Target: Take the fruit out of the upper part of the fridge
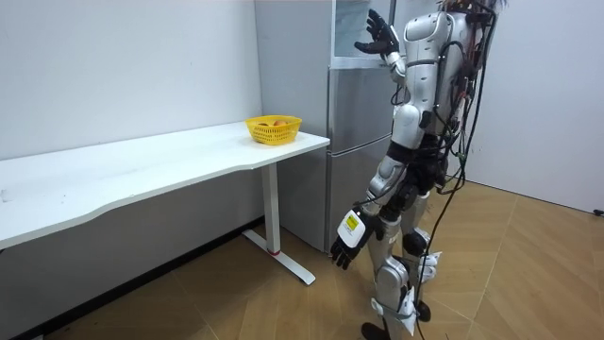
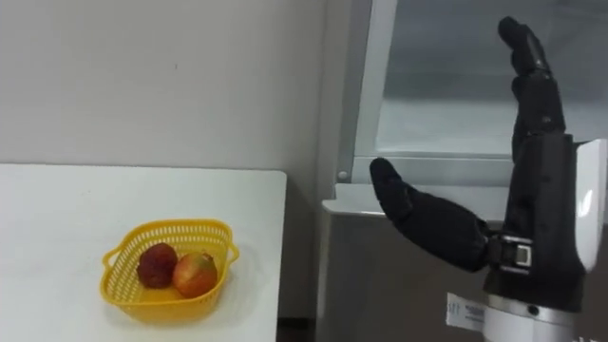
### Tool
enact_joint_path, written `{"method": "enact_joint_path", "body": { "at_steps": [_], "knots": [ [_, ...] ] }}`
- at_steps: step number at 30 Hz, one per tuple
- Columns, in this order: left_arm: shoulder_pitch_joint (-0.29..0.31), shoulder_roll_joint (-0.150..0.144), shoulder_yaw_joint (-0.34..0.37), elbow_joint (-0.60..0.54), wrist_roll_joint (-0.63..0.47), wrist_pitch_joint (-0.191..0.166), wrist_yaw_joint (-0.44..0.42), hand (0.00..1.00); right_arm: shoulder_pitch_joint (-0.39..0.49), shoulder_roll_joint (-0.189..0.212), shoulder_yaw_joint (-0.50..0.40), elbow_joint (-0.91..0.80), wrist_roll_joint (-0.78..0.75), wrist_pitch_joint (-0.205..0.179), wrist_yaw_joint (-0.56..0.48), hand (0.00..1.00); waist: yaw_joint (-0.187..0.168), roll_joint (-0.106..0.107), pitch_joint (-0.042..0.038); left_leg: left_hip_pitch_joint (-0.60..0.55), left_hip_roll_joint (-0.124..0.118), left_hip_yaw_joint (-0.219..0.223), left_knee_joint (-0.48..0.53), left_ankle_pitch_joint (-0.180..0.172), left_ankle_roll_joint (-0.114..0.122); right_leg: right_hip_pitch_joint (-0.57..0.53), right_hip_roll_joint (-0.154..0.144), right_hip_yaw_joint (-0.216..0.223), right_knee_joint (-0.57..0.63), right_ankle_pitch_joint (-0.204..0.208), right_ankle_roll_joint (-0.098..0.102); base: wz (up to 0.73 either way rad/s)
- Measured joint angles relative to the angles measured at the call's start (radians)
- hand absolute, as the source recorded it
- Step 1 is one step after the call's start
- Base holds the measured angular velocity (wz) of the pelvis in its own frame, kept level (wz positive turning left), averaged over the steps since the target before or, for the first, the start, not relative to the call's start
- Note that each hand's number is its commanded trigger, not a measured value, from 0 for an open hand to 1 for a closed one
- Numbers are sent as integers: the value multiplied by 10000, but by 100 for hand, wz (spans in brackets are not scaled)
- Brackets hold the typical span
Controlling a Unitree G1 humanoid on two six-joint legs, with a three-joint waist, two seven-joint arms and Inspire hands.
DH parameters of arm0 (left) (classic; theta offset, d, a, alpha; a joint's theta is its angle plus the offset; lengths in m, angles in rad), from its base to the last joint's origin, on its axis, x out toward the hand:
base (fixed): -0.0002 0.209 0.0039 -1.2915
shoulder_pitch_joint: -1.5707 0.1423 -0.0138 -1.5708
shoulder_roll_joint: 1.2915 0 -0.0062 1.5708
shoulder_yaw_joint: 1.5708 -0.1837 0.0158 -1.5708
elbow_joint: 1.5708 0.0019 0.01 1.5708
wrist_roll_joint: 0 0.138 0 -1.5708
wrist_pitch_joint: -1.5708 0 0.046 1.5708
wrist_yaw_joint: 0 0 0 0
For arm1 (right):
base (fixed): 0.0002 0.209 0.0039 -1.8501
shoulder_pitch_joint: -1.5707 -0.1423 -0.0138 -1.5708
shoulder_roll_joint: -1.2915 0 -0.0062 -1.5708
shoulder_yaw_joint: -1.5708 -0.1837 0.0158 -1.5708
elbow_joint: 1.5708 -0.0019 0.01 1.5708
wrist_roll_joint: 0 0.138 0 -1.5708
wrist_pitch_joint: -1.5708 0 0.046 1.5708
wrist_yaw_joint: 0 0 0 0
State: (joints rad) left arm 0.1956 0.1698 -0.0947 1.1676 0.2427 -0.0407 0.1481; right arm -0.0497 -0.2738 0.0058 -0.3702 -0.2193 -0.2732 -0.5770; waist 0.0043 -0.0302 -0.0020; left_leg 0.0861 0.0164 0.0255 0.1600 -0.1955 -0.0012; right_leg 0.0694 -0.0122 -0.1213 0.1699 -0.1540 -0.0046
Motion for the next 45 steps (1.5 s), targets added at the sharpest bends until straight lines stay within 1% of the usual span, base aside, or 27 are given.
{"method": "enact_joint_path", "body": {
  "at_steps": [1,3,5,8,9,10,13,15,17,20,23,24,27,29,33,37,45],
  "knots": [
    [23,-1,0,-1,0,-20,0,0,1,0,-49,0,1,-9,-67,0,-10,5,3,4,0,1,-5,0,0,-2,0,2,0,0,0,0],
    [142,-1,1,-25,-1,-38,-15,0,131,2,-360,-7,145,-166,-264,0,-82,18,2,7,7,19,-4,0,0,-8,3,5,13,0,0,0],
    [245,-7,4,-48,-2,-36,-37,0,324,3,-518,-13,210,-191,-453,0,-128,22,0,8,16,40,-1,-1,-1,-10,15,32,9,1,-1,-2],
    [294,-27,2,-50,-3,-35,-40,0,764,12,-688,-9,278,-187,-668,0,-156,26,0,-41,19,97,5,-1,-3,-76,21,82,7,0,-1,-7],
    [332,-39,-9,-50,-12,-29,-40,0,894,11,-678,-6,305,-186,-770,0,-138,33,-5,-61,33,228,-3,-1,-3,-163,33,183,19,3,-6,-18],
    [343,-39,-25,-50,-23,-25,-40,0,962,11,-671,3,299,-186,-817,0,-136,44,3,-65,35,267,-9,-1,-3,-176,38,224,9,4,-7,-17],
    [337,-30,-35,-50,-54,-14,-29,0,1506,13,-675,116,198,-183,-1025,0,-239,54,2,-40,26,286,-72,-1,-2,-182,39,265,-3,3,-5,-3],
    [327,-36,-51,-45,-136,6,-27,0,1812,17,-682,310,197,-131,-1088,0,-268,64,3,-17,32,375,-84,-1,-2,-202,58,363,-6,2,-4,-10],
    [287,-36,-51,-43,-137,68,-28,0,1931,42,-690,324,199,-64,-1105,0,-285,88,7,-17,38,420,-94,-2,-2,-221,63,388,-7,2,-4,-9],
    [218,-35,-52,-54,-144,81,-26,0,1933,42,-692,349,197,-64,-1145,0,-280,112,-4,-26,67,574,-143,-2,-2,-328,101,539,12,4,-8,-13],
    [213,-35,-56,-84,-140,160,-26,0,1988,62,-691,449,185,-19,-1316,0,-297,111,-4,-19,70,575,-157,-2,-3,-341,110,574,7,4,-8,-2],
    [218,-35,-58,-97,-139,179,-23,0,1997,120,-691,484,158,40,-1331,0,-297,109,-2,-14,71,579,-158,-2,-3,-348,118,613,5,4,-7,0],
    [236,-34,-63,-122,-139,183,-21,0,2124,353,-690,538,-9,52,-1348,0,-296,95,7,-20,74,600,-161,-3,-4,-350,125,635,-1,3,-7,-1],
    [257,-34,-65,-151,-139,185,-21,0,2152,418,-687,577,-184,55,-1368,0,-298,91,10,-22,74,602,-171,-3,-5,-354,125,641,-5,2,-6,0],
    [336,-32,-71,-416,-138,187,-18,0,2291,418,-687,594,-281,52,-1420,0,-305,58,14,-3,74,641,-178,-5,-6,-358,126,667,-10,2,-6,0],
    [362,-27,-68,-441,-131,158,6,0,2389,418,-684,750,-327,43,-1496,0,-291,54,26,79,75,722,-183,-5,-6,-358,133,740,6,2,-6,-7],
    [363,10,-67,-442,-129,84,4,0,2566,426,-684,858,-687,8,-2030,0,-283,25,35,107,75,795,-194,-7,-5,-353,138,797,13,2,-5,-2]
  ]
}}
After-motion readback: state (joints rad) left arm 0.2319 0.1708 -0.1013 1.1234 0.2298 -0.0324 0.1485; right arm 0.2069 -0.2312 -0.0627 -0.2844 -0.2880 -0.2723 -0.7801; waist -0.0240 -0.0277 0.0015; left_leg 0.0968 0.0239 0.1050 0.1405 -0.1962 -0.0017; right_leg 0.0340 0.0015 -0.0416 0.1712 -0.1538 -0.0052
